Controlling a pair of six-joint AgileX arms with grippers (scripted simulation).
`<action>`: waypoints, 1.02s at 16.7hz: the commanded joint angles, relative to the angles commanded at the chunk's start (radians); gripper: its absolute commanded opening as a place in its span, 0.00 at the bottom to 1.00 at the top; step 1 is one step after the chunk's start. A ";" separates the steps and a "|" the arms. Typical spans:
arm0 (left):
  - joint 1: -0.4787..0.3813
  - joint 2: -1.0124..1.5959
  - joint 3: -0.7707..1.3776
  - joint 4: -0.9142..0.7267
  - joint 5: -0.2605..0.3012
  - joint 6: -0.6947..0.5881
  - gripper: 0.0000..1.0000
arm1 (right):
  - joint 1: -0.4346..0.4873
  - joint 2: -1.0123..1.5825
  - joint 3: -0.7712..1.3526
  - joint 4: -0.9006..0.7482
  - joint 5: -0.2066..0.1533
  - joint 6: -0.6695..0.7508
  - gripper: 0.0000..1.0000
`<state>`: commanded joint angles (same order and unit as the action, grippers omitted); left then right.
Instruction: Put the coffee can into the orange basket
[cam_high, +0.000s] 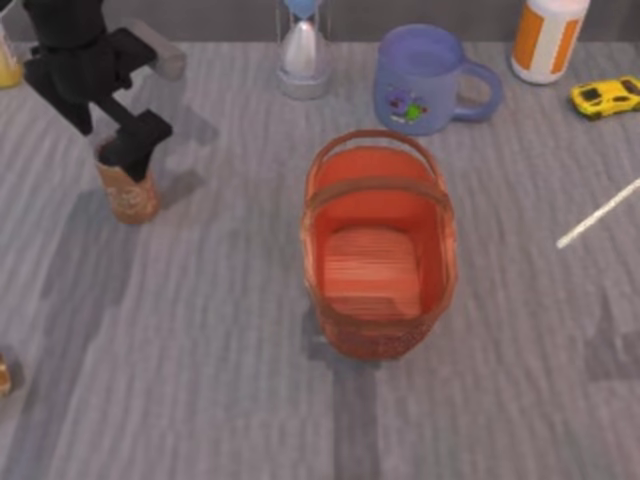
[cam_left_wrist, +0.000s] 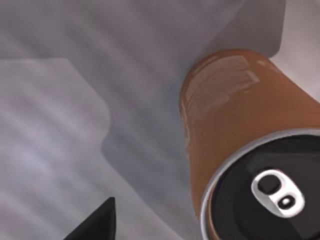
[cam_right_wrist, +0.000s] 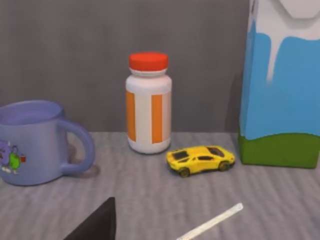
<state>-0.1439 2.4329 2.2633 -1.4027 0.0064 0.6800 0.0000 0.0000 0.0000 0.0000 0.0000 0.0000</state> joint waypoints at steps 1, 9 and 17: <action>0.001 0.009 0.012 -0.001 -0.001 0.003 1.00 | 0.000 0.000 0.000 0.000 0.000 0.000 1.00; -0.001 0.008 -0.032 0.042 -0.001 0.000 1.00 | 0.000 0.000 0.000 0.000 0.000 0.000 1.00; 0.002 0.016 -0.173 0.191 -0.001 0.004 1.00 | 0.000 0.000 0.000 0.000 0.000 0.000 1.00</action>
<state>-0.1417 2.4492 2.0906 -1.2115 0.0053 0.6840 0.0000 0.0000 0.0000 0.0000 0.0000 0.0000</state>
